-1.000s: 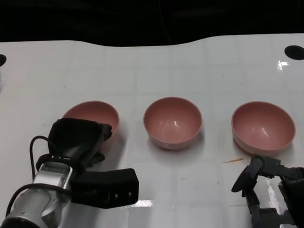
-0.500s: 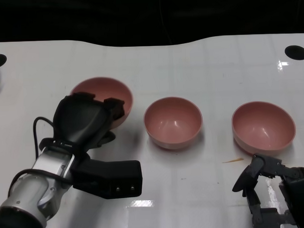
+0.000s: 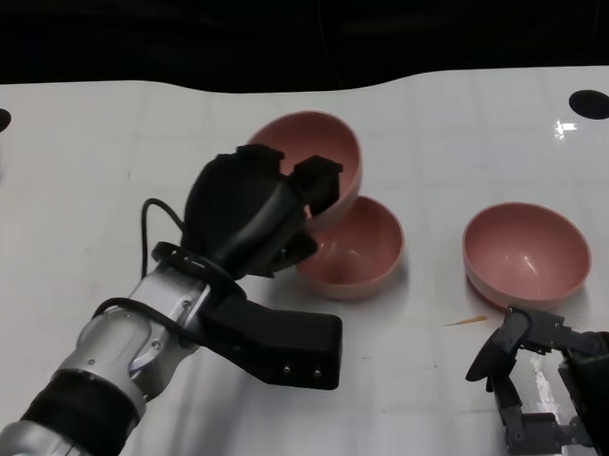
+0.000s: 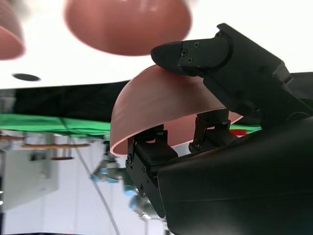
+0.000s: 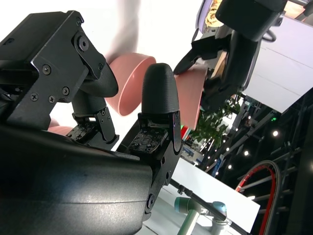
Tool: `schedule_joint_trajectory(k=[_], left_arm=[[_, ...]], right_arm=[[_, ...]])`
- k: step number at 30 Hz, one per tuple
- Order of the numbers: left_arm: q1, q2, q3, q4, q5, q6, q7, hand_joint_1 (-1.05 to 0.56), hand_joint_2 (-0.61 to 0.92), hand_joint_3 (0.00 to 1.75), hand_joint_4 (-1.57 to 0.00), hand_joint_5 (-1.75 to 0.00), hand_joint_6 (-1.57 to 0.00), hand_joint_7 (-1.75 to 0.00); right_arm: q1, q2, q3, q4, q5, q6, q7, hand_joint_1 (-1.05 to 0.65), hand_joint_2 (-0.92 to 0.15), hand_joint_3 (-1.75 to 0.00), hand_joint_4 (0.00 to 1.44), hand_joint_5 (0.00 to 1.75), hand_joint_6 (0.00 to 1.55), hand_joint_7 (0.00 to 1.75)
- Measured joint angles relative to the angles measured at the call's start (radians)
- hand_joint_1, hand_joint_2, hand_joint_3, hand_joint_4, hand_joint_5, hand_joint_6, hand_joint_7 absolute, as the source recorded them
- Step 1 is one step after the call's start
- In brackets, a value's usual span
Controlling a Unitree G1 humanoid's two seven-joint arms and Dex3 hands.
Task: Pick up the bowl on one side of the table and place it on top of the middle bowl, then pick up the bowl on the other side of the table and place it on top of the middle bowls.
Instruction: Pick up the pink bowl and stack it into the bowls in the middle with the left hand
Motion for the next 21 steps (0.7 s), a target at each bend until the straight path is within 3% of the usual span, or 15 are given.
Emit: schedule_joint_trajectory(k=[4, 7, 10, 19, 21], left_arm=[[-0.034, -0.033, -0.028, 0.043, 0.0, -0.032, 0.001, -0.27, 0.49, 0.87, -0.95, -1.75, -0.71, -1.72], [-0.058, -0.06, -0.048, 0.075, 0.0, -0.031, -0.007, -0.29, 0.55, 0.82, -0.94, -1.75, -0.76, -1.57], [-0.069, -0.077, -0.063, 0.088, 0.0, -0.027, -0.042, -0.31, 0.65, 0.63, -0.92, -1.75, -0.82, -1.29], [-0.073, -0.085, -0.085, 0.09, -0.022, -0.001, -0.176, -0.28, 0.71, 0.54, -0.95, -1.75, -0.87, -1.13], [-0.074, -0.082, -0.09, 0.089, -0.021, 0.009, -0.197, -0.28, 0.74, 0.45, -0.91, -1.75, -0.9, -0.97]], right_arm=[[0.0, 0.0, 0.0, 0.0, -0.002, 0.0, 0.001, 0.14, -0.25, -1.61, 0.77, 1.64, 0.76, 1.42], [0.0, 0.0, 0.0, 0.0, -0.004, -0.001, 0.0, 0.15, -0.25, -1.61, 0.78, 1.64, 0.77, 1.42], [0.0, 0.0, 0.0, 0.0, -0.004, -0.001, 0.0, 0.15, -0.25, -1.62, 0.78, 1.64, 0.77, 1.42], [0.0, 0.0, 0.0, 0.0, -0.003, -0.001, 0.0, 0.14, -0.25, -1.62, 0.77, 1.63, 0.76, 1.42], [0.0, 0.0, 0.0, 0.0, -0.003, -0.001, 0.0, 0.14, -0.25, -1.62, 0.77, 1.62, 0.77, 1.42]])
